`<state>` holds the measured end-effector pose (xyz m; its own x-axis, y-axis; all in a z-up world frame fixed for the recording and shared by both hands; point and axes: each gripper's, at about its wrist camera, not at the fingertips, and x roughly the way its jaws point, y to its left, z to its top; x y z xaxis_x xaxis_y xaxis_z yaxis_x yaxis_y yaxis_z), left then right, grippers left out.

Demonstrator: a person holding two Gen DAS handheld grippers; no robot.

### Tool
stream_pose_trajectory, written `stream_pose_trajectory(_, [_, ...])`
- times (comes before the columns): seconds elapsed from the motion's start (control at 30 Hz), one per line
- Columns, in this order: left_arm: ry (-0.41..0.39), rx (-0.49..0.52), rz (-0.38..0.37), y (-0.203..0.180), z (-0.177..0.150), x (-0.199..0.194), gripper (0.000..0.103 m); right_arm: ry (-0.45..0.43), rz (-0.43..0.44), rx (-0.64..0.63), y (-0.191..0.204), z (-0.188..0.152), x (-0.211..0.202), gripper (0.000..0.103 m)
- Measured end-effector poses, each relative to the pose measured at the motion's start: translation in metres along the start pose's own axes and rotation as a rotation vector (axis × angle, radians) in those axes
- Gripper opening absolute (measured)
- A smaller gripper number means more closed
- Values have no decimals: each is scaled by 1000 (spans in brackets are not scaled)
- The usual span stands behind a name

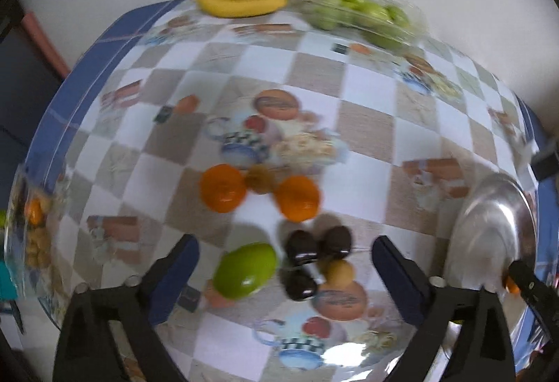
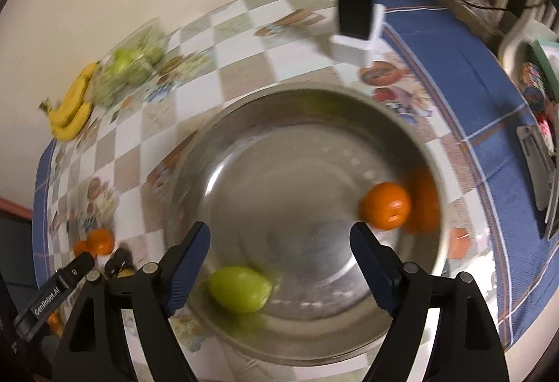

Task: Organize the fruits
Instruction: 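Grasp a second green mango with the left gripper while the right gripper approaches a kiwi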

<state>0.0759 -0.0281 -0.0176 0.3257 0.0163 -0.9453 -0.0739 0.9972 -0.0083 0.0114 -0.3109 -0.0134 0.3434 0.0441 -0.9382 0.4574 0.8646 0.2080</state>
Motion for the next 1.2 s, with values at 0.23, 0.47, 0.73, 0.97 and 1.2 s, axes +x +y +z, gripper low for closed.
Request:
stream_pose_trajectory(0.23, [-38, -84, 40, 42, -6, -2, 103, 2, 32, -86, 35, -11, 2, 95])
stream_pose_trajectory(0.47, [-70, -156, 28, 73, -7, -1, 103, -4, 99, -172, 75, -23, 4, 103])
stream_pose_trajectory(0.73, [-79, -179, -14, 85, -8, 2, 103, 23, 211, -270, 128, -42, 11, 103])
stream_pose_trajectory(0.97, [-16, -200, -42, 89, -10, 17, 103, 82, 194, -337, 150, -59, 41, 103])
stream_pose_trajectory(1.2, [42, -231, -88, 92, -12, 29, 101, 90, 194, -362, 158, -65, 54, 71])
